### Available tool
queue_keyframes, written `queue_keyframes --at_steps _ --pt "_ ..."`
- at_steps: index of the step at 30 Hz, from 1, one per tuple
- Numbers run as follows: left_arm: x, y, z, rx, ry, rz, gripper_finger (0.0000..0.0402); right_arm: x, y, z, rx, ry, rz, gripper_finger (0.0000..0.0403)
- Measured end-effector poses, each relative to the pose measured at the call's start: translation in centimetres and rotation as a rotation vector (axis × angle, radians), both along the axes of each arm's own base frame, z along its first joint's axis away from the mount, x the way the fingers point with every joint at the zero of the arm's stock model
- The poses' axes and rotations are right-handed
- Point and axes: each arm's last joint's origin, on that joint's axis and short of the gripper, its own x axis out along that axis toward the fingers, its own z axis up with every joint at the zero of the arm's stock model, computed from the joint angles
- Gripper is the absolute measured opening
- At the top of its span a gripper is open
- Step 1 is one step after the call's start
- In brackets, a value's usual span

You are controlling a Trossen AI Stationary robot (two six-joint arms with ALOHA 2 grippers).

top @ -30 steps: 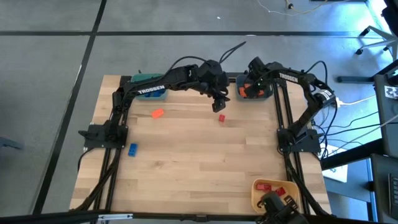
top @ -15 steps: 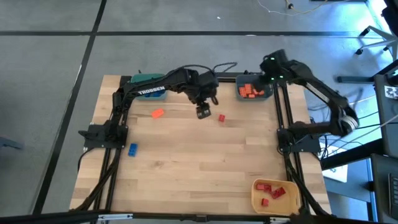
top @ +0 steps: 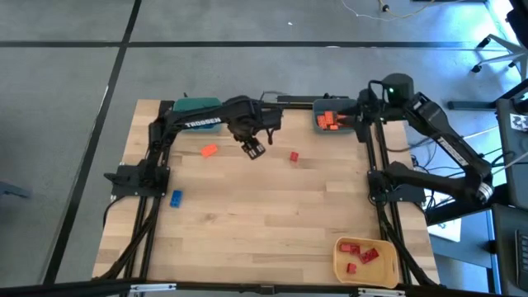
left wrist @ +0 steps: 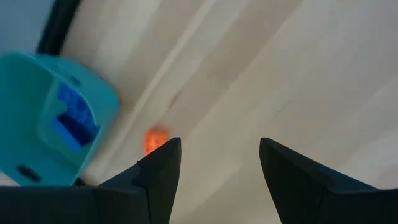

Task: Sort & place blocks by color
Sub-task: Put the orange game piece into the blue bin

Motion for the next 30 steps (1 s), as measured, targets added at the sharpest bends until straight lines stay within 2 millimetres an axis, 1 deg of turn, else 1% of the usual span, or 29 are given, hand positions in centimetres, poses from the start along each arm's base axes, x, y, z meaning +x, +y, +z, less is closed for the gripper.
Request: queue_keyframes --at_steps 4,9,11,14,18,22,26,28,30 --pt "-0.5 -0.1 -3.4 -0.022 0.138 0.008 0.0211 -0.1 1.5 0.6 0.001 -0.063 0.117 0.0158" --pt "-2.5 0.1 -7.1 -0.061 0.301 0.029 0.0211 -0.1 3.1 1.3 -0.014 -0.123 0.235 0.0158" --pt "-3.3 0.3 -7.5 -0.065 0.316 0.047 0.0211 -0.1 3.6 1.6 -0.028 -0.146 0.274 0.0158" --pt "-5.2 0.7 -8.0 -0.075 0.350 0.078 0.0211 0.2 4.2 2.1 -0.065 -0.186 0.320 0.0158" --pt "-7.8 1.1 -8.5 -0.073 0.307 0.113 0.0211 0.9 4.8 2.8 -0.102 -0.254 0.379 0.0158" --pt "-10.1 1.2 -9.4 -0.085 0.210 0.135 0.0211 1.5 5.5 3.6 -0.159 -0.320 0.447 0.0158" --pt "-11.6 1.2 -10.2 -0.036 0.123 0.110 0.0211 1.8 6.2 3.7 -0.206 -0.336 0.514 0.0158" --pt "-11.9 1.4 -10.6 0.008 0.080 0.094 0.0211 2.1 6.4 3.6 -0.226 -0.334 0.539 0.0158" --pt "-12.3 1.8 -11.3 0.008 0.068 0.086 0.0211 2.5 6.5 3.5 -0.222 -0.329 0.560 0.0158"
